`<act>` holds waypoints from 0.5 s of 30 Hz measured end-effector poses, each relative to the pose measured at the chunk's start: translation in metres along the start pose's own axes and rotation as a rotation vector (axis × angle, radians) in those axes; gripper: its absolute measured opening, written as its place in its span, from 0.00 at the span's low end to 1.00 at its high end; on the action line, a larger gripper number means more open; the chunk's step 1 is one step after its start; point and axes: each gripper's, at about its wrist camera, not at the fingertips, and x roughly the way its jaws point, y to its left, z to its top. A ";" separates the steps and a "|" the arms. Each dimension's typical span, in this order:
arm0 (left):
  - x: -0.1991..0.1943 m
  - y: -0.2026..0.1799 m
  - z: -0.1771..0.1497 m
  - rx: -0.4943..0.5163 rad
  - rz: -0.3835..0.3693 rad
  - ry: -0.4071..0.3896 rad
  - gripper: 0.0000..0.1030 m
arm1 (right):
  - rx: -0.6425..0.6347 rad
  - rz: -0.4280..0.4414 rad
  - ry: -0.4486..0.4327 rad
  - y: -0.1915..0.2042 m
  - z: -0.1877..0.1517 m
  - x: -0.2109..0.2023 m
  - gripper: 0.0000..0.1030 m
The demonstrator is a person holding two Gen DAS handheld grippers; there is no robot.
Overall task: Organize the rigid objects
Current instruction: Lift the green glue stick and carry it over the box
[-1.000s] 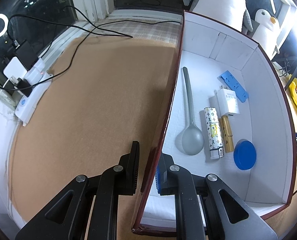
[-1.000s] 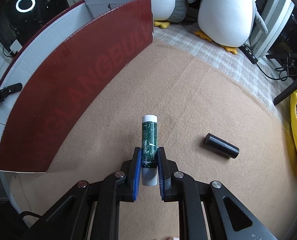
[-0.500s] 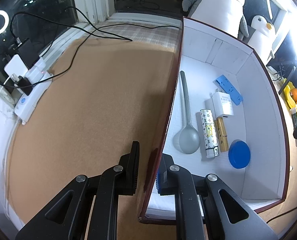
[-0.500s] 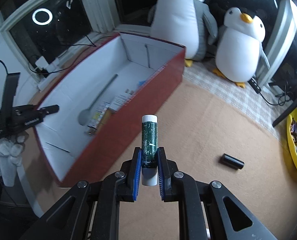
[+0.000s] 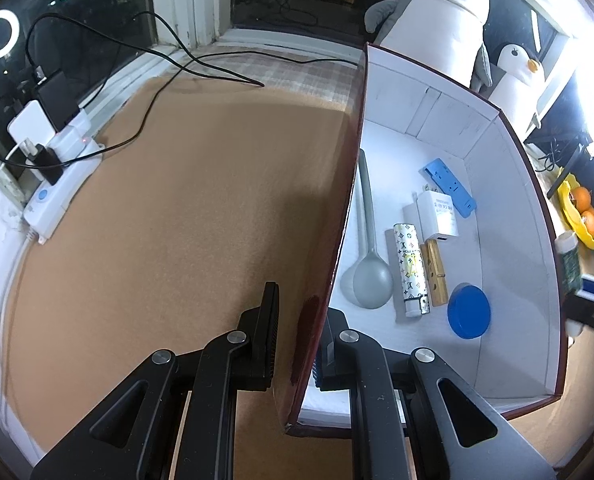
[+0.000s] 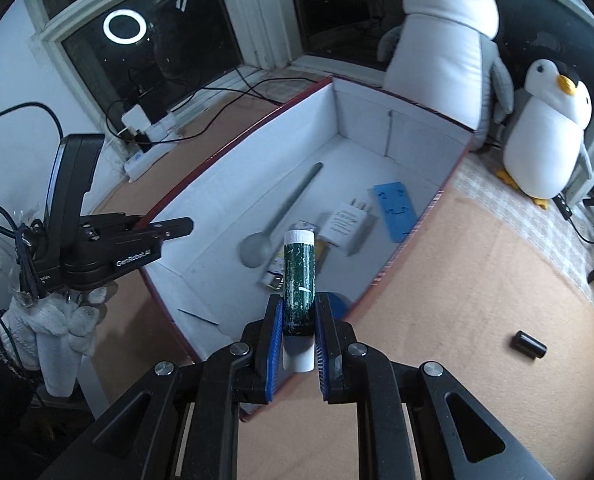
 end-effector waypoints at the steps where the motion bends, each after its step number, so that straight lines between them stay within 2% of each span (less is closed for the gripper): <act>1: 0.000 0.000 0.000 0.001 -0.001 -0.001 0.12 | -0.005 -0.002 0.003 0.003 0.000 0.003 0.13; 15: 0.000 -0.001 0.000 0.013 -0.007 -0.011 0.10 | -0.020 0.023 0.028 0.027 0.004 0.029 0.13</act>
